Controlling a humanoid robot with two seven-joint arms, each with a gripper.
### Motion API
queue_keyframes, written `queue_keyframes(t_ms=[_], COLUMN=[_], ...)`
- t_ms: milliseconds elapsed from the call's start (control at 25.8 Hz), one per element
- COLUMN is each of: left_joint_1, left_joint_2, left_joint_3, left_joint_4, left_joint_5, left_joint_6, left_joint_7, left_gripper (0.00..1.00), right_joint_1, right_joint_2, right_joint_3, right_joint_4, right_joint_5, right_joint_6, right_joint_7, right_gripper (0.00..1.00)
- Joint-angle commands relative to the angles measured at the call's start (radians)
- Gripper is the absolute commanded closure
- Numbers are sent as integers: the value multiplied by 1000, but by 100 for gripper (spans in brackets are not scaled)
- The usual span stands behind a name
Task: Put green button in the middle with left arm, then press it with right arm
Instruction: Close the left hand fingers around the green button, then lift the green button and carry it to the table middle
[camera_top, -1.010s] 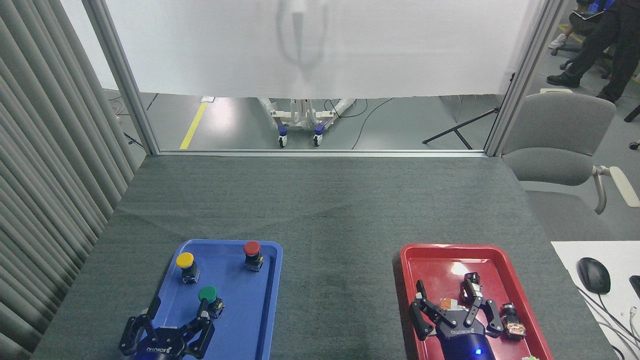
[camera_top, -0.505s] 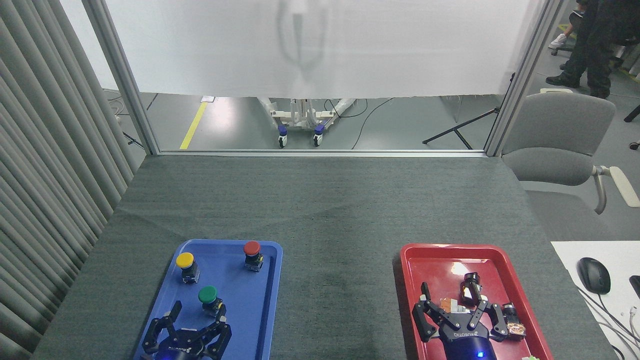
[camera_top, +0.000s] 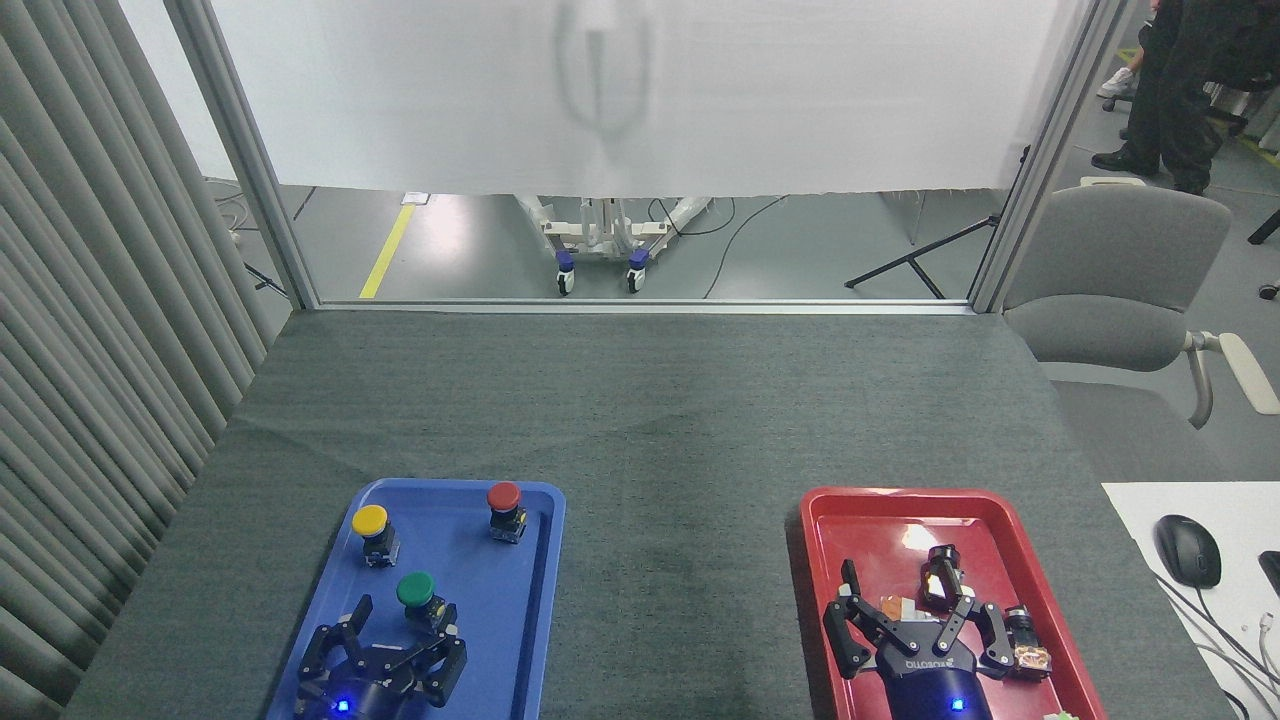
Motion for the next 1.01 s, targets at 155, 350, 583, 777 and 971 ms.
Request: queue_keyframes(t_ms=[155, 350, 583, 777, 971], left_joint_1=[-27, -16, -7, -22, -154], left_joint_2=[3, 8, 15, -15, -146], left_joint_3=[-3, -6, -4, -62, -207], left_joint_4=[45, 37, -38, -188, -47], left_joint_5=[0, -5, -17, -19, -52], left_joint_6=[1, -13, -154, -197, -181], left_joint_7=[-13, -27, -18, -17, -18], left_gripper=[37, 77, 100, 100, 100], right_joint_1=[0, 0, -25, -26, -25], right_joint_2=[23, 17, 15, 15, 1], right_joint_3=[4, 4, 4, 4, 3], right_joint_4=[-3, -1, -3, -3, -1], right_joint_5=[2, 2, 3, 9, 9], right_joint_6=[-2, -5, -12, -6, 0], right_joint_7=[-1, -3, -3, -3, -3], right_gripper=[0, 0, 0, 0, 0])
